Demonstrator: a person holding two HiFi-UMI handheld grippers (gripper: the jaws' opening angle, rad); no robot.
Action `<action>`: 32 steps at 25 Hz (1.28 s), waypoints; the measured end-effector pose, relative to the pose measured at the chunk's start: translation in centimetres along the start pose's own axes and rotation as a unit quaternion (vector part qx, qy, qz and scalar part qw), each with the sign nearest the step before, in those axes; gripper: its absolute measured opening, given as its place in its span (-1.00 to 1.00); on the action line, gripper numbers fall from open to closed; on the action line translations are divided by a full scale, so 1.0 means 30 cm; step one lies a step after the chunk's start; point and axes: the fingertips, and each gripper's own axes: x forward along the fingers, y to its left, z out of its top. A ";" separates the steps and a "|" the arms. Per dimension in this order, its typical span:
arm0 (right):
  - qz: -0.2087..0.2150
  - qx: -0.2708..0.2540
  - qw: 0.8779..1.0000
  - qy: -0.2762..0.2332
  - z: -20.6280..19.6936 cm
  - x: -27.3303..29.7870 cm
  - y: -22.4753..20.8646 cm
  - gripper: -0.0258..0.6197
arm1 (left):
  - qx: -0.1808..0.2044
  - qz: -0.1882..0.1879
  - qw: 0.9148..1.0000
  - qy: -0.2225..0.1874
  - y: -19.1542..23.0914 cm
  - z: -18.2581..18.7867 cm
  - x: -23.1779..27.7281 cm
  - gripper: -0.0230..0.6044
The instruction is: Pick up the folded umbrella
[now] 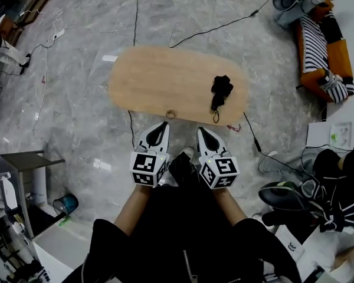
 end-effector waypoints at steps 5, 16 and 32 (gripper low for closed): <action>0.003 0.014 1.000 -0.013 0.048 0.028 -0.044 -0.89 | 0.014 -0.002 1.000 0.002 -0.016 0.053 0.051 -0.88; 0.004 0.023 0.999 -0.027 0.117 0.112 -0.147 -0.89 | 0.028 -0.012 1.000 -0.001 -0.030 0.136 0.193 -0.88; -0.056 0.048 0.996 -0.048 0.126 0.063 -0.256 -0.89 | 0.048 -0.062 0.997 0.008 -0.076 0.151 0.288 -0.88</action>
